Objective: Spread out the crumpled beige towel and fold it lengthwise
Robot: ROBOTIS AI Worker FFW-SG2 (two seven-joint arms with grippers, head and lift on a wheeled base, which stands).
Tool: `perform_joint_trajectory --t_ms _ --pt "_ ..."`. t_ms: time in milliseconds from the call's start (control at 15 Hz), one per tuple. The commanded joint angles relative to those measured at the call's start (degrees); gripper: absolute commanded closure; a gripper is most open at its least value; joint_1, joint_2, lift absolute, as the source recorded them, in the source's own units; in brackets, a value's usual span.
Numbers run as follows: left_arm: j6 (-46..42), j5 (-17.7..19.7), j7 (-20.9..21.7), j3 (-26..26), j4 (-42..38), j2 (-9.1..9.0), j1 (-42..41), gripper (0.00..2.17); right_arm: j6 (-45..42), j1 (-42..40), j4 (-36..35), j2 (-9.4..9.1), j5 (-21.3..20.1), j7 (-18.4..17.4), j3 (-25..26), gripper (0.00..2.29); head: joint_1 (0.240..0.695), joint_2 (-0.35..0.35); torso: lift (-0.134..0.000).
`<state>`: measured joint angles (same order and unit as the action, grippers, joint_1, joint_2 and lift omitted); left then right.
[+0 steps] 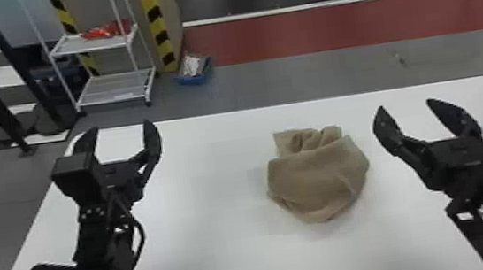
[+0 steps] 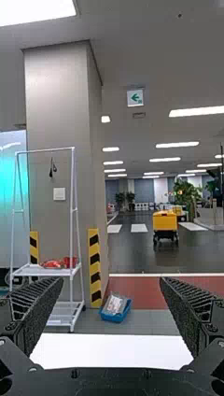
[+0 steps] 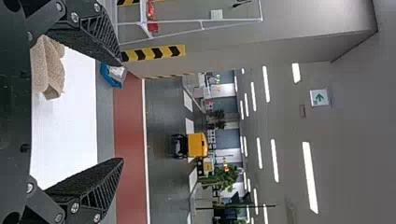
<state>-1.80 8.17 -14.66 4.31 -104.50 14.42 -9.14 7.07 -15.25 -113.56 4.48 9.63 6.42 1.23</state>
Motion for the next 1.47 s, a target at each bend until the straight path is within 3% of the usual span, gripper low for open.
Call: perform_joint_trajectory --t_ms 0,867,1400 --pt "0.0 0.01 0.07 -0.01 0.0 -0.01 0.0 0.14 0.1 0.04 0.09 0.0 -0.23 0.0 0.0 0.18 0.678 0.069 -0.124" --pt "-0.7 0.44 0.33 0.61 1.23 -0.1 -1.85 0.15 -0.78 -1.36 2.82 0.09 -0.93 1.14 0.0 0.19 0.695 0.066 -0.124" --pt "-5.98 0.44 0.33 1.66 5.62 -0.36 -2.99 0.15 -3.06 -9.18 2.73 0.26 -1.28 2.9 -5.45 0.22 0.695 0.107 -0.124"
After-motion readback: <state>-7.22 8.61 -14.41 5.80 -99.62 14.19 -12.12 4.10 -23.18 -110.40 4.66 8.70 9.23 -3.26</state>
